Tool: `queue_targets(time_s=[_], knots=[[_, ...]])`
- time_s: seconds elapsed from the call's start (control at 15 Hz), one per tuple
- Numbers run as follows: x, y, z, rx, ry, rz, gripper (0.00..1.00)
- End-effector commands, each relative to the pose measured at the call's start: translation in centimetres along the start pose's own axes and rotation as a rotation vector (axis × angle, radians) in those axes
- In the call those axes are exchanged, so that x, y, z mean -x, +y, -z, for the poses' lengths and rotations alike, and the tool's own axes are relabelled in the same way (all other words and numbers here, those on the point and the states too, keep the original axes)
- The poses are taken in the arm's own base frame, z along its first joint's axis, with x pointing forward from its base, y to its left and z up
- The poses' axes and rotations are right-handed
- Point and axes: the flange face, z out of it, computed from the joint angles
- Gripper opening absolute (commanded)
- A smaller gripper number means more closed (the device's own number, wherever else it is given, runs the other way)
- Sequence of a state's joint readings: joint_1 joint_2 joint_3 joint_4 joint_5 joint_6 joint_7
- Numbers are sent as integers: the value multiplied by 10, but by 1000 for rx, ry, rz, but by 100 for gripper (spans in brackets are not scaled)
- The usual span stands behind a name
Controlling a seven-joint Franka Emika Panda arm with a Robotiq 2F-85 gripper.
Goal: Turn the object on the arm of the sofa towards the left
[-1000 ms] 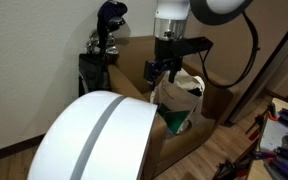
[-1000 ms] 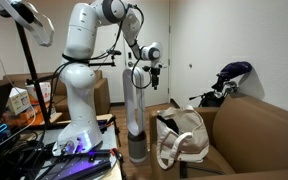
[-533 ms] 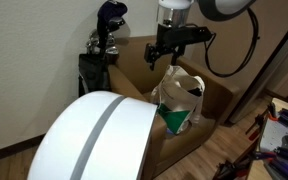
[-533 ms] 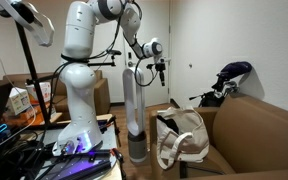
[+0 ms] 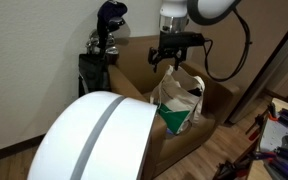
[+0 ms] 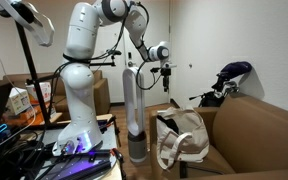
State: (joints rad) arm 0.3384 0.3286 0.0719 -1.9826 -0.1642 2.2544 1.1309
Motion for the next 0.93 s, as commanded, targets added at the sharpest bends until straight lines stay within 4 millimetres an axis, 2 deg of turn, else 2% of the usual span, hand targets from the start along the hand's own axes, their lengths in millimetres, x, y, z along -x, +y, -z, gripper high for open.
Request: queue_targets(time_s=[0.0,0.4,0.87], knots=[[-1,-16,-34,-20,-121,-38,100],[21,-45,-84,-9,-203,-42,100],[43,-58,-147,-23,-199,179,100]])
